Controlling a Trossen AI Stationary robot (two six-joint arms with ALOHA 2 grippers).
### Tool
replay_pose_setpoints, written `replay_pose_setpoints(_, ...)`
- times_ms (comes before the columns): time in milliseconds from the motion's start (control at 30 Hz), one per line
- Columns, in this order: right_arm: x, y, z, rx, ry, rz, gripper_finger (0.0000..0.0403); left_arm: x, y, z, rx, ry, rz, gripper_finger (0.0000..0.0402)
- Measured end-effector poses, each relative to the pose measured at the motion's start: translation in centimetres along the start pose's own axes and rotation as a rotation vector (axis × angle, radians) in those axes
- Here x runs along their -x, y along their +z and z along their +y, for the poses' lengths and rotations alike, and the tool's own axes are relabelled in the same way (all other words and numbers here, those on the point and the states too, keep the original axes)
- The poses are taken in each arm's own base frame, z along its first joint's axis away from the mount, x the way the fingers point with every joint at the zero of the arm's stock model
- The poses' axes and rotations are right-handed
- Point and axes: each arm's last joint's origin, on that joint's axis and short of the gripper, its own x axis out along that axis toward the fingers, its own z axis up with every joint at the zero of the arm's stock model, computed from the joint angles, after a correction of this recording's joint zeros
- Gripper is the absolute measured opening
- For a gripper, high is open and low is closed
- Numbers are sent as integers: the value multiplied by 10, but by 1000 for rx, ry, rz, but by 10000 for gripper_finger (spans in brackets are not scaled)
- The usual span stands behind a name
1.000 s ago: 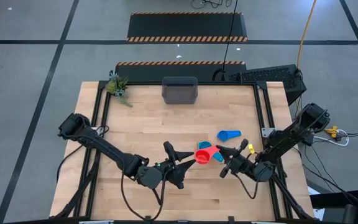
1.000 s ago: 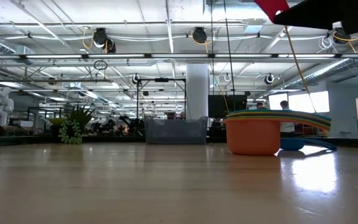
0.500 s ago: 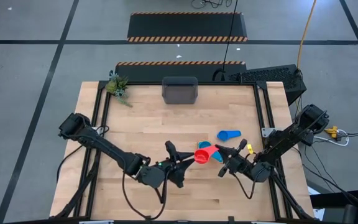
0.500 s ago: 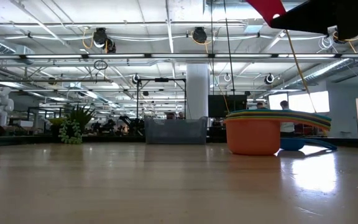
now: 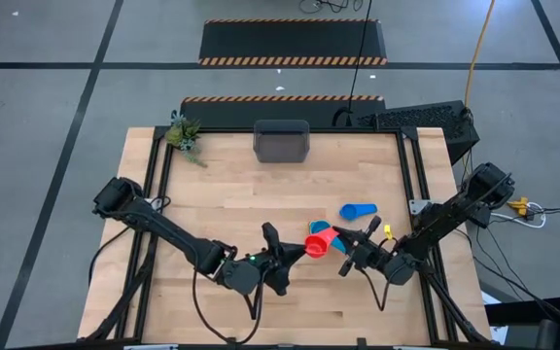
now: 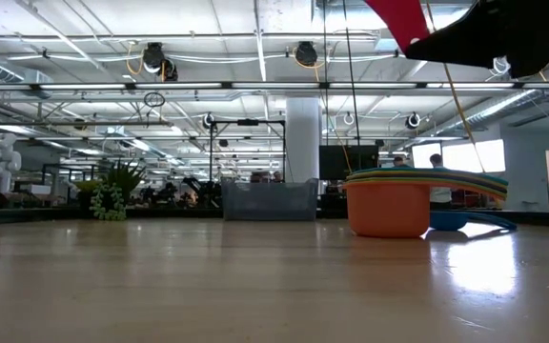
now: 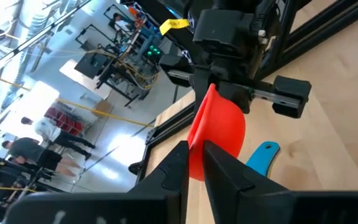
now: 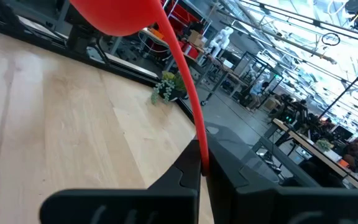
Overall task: Nest measuring cups in basket
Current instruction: Stack the red measuring cup on top of the light blue measuring cup
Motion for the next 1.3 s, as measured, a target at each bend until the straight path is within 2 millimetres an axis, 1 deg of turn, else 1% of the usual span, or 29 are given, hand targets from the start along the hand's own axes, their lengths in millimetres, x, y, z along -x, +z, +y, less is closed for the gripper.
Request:
replay_pose_setpoints(100,0,0,0,1,0,0,0,0,-1,-1,-5,-4,5,37)
replay_pose_setpoints(200,0,0,0,4,-1,1,0,0,-1,-1,-9,-5,10,45)
replay_pose_setpoints(300,0,0,0,9,1,0,0,5,1,-4,-23,16,19,79)
replay_pose_setpoints(467,0,0,0,11,6,-2,0,12,4,-8,-56,39,27,156)
replay_pose_setpoints(567,0,0,0,10,3,-2,0,12,4,-8,-69,37,26,178)
replay_pose_setpoints(667,0,0,0,10,1,0,0,8,4,-6,-58,4,-6,168)
replay_pose_setpoints(767,0,0,0,10,0,0,0,6,6,-3,-38,-13,-48,135)
replay_pose_setpoints(867,0,0,0,10,-1,0,0,6,6,-4,-43,-19,-49,103)
replay_pose_setpoints(967,0,0,0,10,-1,0,0,5,5,-4,-48,-21,-45,82)
replay_pose_setpoints(1300,-1,0,0,11,6,-1,0,-3,0,0,-38,-68,-54,53)
